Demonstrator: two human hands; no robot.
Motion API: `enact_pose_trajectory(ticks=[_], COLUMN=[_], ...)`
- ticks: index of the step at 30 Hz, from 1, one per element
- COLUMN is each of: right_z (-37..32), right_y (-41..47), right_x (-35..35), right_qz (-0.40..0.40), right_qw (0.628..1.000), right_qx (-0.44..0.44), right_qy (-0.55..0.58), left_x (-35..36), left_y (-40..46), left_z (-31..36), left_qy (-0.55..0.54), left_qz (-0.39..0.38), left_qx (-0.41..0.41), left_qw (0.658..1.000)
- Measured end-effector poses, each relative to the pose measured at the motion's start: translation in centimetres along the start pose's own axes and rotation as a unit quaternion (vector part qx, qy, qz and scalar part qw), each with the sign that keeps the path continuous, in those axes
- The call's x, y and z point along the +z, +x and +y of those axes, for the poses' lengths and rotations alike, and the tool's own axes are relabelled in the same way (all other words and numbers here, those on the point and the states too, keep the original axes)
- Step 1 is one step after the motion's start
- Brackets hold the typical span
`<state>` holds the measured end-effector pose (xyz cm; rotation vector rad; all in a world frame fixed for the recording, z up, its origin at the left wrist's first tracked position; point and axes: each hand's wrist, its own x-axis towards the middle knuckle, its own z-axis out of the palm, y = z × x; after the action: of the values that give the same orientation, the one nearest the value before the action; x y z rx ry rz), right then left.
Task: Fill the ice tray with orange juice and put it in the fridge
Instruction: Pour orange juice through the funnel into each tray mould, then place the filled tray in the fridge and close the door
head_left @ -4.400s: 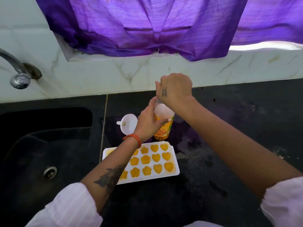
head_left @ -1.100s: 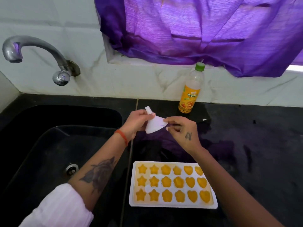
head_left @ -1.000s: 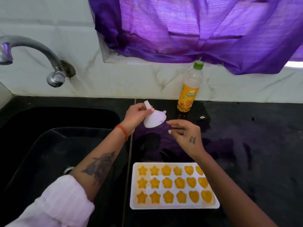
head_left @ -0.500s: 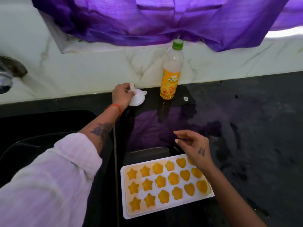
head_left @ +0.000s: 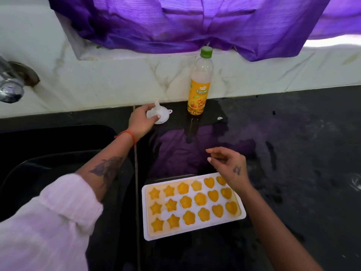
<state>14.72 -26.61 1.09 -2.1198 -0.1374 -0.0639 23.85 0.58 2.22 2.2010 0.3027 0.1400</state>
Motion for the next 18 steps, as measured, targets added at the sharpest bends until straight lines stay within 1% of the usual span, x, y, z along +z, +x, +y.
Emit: enact_pose_trajectory(ticks=[4,8,11,15,18], right_z=[-0.7,-1.0,-1.0,-1.0,-1.4], right_y=[-1.1,-3.0,-4.8,-7.3,-8.8], right_x=[-0.6,-1.3,-1.4,-0.8,0.3], right_qz=[0.003,0.018,0.035,0.020,-0.015], right_qw=[1.000,0.999,0.998,0.996,0.990], right_qx=[-0.007,-0.015,-0.025,-0.074,-0.138], right_qy=[-0.010,-0.031,-0.039,-0.037,-0.036], left_x=[-1.2,-1.7,-1.6,-1.7,-1.8], left_y=[-6.4,-13.9,-18.8,-24.1,-27.3], left_z=[-0.6,-1.9,-2.9,-3.3,-3.2], left_qy=[0.005,0.033,0.044,0.046,0.066], left_qz=[-0.003,0.023,0.036,0.063,0.107], left_qx=[0.020,0.045,0.037,0.019,0.007], left_qw=[1.000,0.998,0.998,0.997,0.992])
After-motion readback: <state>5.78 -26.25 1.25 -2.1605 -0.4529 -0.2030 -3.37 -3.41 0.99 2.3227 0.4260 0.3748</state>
